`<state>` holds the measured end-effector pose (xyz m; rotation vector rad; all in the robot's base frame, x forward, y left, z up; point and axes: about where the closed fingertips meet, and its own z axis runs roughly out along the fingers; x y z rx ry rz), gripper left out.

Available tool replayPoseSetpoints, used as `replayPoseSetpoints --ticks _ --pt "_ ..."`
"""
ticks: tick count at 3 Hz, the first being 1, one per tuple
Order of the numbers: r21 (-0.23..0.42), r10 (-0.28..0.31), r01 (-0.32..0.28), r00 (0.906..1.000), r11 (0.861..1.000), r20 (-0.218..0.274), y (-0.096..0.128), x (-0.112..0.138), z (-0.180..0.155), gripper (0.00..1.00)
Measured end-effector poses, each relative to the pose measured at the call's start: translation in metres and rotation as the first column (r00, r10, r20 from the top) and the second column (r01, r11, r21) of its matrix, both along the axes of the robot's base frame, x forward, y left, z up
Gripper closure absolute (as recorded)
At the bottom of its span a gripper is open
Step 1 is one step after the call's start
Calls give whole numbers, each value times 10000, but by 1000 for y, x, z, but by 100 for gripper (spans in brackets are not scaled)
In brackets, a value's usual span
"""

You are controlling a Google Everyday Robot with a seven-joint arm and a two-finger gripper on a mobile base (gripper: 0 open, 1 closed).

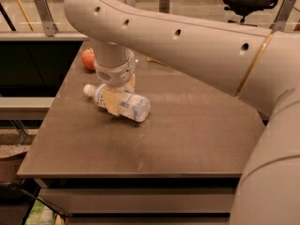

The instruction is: Place blue plastic bottle upright

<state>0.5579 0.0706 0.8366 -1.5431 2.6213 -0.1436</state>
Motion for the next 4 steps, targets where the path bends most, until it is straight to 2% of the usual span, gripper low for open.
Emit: replayPoseSetpoints --ticks 1,2,3,4 --pt "358 -162 148 9991 9992 395 -11 2 14 100" --pt "900 -414 317 9932 9954 1090 -30 5 37 100" --pt "1465 -666 391 9798 9884 1884 -47 8 63 100" --pt "2123 -861 290 9604 9768 2649 -57 12 89 100"
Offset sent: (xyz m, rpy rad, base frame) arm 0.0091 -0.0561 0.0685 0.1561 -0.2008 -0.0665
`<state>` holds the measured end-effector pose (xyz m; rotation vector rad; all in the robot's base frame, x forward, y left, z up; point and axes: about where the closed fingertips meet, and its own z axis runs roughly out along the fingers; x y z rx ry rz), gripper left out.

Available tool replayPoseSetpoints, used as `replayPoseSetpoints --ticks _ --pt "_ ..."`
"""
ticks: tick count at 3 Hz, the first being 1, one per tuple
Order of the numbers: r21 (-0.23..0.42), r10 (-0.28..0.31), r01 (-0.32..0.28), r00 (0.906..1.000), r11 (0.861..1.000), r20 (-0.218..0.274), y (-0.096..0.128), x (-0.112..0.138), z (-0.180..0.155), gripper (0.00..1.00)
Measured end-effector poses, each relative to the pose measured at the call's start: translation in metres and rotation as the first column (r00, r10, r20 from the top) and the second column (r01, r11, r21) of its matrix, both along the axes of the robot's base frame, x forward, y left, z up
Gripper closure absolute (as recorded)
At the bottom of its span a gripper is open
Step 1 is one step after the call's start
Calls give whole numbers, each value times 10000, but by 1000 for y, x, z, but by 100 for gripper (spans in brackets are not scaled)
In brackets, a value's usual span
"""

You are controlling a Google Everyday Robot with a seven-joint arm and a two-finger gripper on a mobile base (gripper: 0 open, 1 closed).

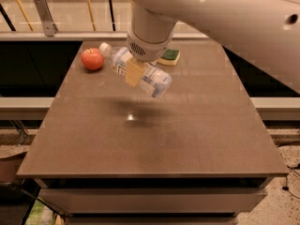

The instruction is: Place blue plastic bottle upright

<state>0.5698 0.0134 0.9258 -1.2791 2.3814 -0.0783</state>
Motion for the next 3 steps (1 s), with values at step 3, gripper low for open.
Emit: replayPoseSetpoints --ticks 3 --pt "2743 398 -928 9804 9572 1931 4 23 33 100"
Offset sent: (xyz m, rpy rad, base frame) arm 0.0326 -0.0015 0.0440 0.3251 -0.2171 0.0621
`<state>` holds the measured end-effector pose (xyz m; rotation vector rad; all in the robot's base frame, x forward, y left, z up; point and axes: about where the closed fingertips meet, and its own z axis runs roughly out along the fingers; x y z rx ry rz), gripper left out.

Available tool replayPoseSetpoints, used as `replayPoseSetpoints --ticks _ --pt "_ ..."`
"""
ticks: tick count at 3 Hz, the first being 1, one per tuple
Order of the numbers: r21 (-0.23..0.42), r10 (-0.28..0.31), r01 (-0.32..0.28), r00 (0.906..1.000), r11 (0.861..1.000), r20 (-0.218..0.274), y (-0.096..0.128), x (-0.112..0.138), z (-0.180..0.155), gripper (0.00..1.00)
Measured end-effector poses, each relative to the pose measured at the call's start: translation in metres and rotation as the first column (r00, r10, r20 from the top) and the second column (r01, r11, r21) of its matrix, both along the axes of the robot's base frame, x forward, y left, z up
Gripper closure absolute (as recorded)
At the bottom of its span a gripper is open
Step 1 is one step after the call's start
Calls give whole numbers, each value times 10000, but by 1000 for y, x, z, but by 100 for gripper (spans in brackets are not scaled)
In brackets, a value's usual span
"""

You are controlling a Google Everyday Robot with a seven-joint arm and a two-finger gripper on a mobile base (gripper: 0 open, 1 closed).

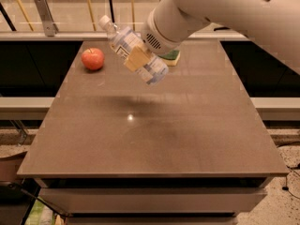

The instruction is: Place blue plastic bottle upright

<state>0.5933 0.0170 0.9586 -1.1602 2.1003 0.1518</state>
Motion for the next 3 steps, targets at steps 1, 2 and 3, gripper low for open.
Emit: replayPoseSetpoints --ticks 1,2,3 --pt "980 445 -499 9974 9939 565 10 2 -2 100" --pt "1803 799 -1002 9900 9785 1162 17 -2 -3 100" --pt "2508 1078 -1498 9789 9564 1736 23 -11 -5 100"
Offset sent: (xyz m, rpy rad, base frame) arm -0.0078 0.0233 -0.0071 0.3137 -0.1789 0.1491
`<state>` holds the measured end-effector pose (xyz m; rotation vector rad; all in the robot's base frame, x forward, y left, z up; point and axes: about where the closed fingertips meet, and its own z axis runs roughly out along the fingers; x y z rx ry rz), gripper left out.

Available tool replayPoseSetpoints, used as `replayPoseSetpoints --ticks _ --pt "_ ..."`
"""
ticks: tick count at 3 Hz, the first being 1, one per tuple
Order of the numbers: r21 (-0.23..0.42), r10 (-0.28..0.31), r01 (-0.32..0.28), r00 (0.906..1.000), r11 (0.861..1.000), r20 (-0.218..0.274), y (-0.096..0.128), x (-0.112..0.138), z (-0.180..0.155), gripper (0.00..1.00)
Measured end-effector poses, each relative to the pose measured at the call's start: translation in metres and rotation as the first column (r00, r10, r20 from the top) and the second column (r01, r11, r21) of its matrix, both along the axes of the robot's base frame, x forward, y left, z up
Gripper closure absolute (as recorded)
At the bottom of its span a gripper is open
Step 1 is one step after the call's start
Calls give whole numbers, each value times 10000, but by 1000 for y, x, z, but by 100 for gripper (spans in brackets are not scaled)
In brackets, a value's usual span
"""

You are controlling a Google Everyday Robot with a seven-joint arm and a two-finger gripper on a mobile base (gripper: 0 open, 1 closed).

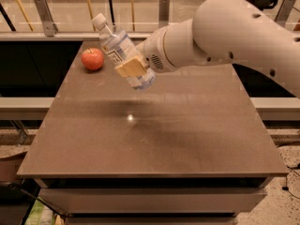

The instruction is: Place blue plastic bottle upright

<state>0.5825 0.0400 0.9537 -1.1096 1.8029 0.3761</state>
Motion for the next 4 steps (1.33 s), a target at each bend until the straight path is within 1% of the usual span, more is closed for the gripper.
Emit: replayPoseSetpoints --ticks 1,2,3,4 --pt "738 594 -614 9978 9954 302 10 -10 -3 100" --pt "1207 1386 -1422 9896 9825 381 22 -22 -5 100" --pt "1873 1682 -1686 9856 9677 181 30 -29 -11 100" --pt "2662 1738 -1701 9847 9488 96 31 -32 -20 100"
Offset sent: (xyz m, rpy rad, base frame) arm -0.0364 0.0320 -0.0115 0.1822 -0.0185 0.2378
